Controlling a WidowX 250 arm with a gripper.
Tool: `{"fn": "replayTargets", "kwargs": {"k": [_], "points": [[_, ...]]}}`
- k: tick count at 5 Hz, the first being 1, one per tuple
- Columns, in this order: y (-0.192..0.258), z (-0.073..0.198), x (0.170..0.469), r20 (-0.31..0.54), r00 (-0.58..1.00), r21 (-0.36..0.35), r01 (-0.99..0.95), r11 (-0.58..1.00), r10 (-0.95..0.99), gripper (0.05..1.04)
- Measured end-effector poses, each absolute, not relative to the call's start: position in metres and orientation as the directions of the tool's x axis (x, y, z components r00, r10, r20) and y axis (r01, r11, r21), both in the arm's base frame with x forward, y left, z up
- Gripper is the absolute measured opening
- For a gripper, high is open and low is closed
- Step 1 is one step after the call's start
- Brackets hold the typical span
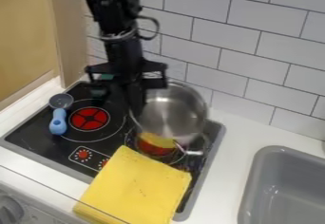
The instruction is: Move the silver pot to between the left and right burner
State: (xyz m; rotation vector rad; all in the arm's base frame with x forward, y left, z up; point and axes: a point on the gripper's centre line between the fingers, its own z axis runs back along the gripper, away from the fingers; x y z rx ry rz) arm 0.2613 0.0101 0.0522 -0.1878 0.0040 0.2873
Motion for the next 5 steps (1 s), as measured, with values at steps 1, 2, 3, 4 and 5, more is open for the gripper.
{"fn": "replayTargets", "kwargs": {"k": [1, 2, 3, 4, 5], "points": [[0.025, 0.044, 0.28, -0.033, 0.947, -0.16, -0.321, 0.934, 0.319, 0.054], [0.036, 0.035, 0.299, -0.035, 0.942, -0.122, -0.336, 0.934, 0.334, 0.054], [0.043, 0.027, 0.308, -0.062, 0.94, -0.085, -0.34, 0.937, 0.336, 0.054], [0.048, 0.02, 0.312, -0.081, 0.937, -0.058, -0.344, 0.937, 0.34, 0.054], [0.053, 0.014, 0.312, -0.096, 0.931, -0.027, -0.357, 0.934, 0.353, 0.054]]}}
